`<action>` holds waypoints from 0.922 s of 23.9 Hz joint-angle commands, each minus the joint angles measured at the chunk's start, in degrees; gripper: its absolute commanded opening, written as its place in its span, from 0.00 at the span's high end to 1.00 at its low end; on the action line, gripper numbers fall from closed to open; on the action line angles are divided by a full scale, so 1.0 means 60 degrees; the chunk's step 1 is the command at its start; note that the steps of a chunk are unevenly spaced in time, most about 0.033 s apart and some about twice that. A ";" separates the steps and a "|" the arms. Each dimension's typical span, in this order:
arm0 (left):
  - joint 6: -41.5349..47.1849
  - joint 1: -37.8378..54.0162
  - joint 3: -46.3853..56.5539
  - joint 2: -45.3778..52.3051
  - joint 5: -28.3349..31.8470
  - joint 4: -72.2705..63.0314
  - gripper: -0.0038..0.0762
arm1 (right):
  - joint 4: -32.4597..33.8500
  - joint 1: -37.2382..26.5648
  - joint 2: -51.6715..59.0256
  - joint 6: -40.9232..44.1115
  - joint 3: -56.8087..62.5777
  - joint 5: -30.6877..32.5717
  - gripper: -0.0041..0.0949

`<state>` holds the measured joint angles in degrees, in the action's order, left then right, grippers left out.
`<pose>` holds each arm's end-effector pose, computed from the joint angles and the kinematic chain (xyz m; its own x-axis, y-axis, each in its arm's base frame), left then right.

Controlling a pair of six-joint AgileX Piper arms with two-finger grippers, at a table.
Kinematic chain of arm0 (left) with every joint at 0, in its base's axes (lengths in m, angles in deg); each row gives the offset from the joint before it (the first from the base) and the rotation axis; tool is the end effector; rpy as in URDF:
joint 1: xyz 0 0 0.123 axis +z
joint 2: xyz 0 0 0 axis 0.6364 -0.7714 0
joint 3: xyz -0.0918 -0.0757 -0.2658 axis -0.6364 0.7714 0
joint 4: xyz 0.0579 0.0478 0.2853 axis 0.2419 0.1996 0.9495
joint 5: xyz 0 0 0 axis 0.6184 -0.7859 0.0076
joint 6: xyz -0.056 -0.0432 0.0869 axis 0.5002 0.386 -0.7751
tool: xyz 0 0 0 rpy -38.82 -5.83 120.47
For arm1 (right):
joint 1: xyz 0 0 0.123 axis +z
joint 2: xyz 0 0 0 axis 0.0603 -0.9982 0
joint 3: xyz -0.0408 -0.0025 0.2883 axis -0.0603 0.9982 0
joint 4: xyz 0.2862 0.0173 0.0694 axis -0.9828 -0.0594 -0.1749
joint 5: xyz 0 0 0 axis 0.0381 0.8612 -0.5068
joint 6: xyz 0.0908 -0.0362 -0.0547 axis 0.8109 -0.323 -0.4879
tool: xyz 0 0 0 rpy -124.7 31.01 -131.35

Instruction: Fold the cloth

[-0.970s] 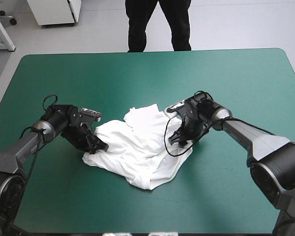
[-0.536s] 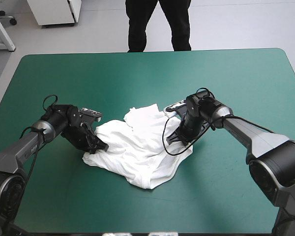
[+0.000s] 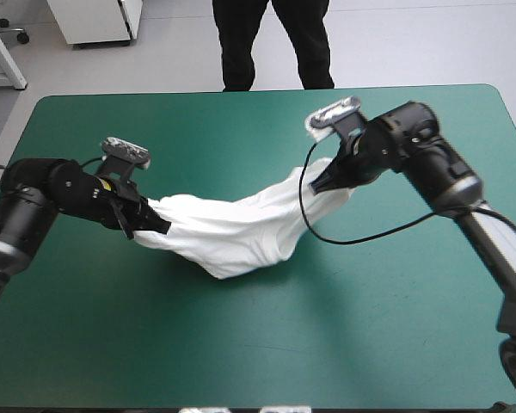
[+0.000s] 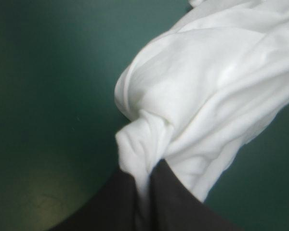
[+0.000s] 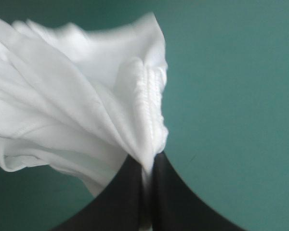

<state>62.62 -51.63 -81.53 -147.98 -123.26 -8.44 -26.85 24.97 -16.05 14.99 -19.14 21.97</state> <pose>0.2959 -0.0813 0.3605 -0.7601 0.3968 -0.5146 0.4715 0.8817 -0.0165 0.3440 0.1777 0.4046 -0.6796 -0.4645 -0.5678 -0.5010 0.8593 -0.1034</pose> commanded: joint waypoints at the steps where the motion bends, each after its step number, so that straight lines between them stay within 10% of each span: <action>1: 0.0195 -0.0066 -0.1543 0.1116 0.0063 -0.0373 0.96 | 0.0321 -0.0072 0.1275 0.0092 -0.1730 -0.0433 0.98; 12: 0.0215 -0.0085 -0.8212 0.2068 0.0612 -0.0773 0.96 | -0.0837 -0.0072 0.3325 0.0094 -0.5652 -0.1331 0.98; 22: 0.0729 -0.0085 -0.8208 0.2427 -0.0700 -0.1421 0.96 | -0.1922 -0.0072 0.4497 0.0131 -0.5205 -0.0424 0.98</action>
<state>64.86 -51.93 -131.28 -133.29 -129.33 -16.31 -38.33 24.90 10.69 16.05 -51.57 21.02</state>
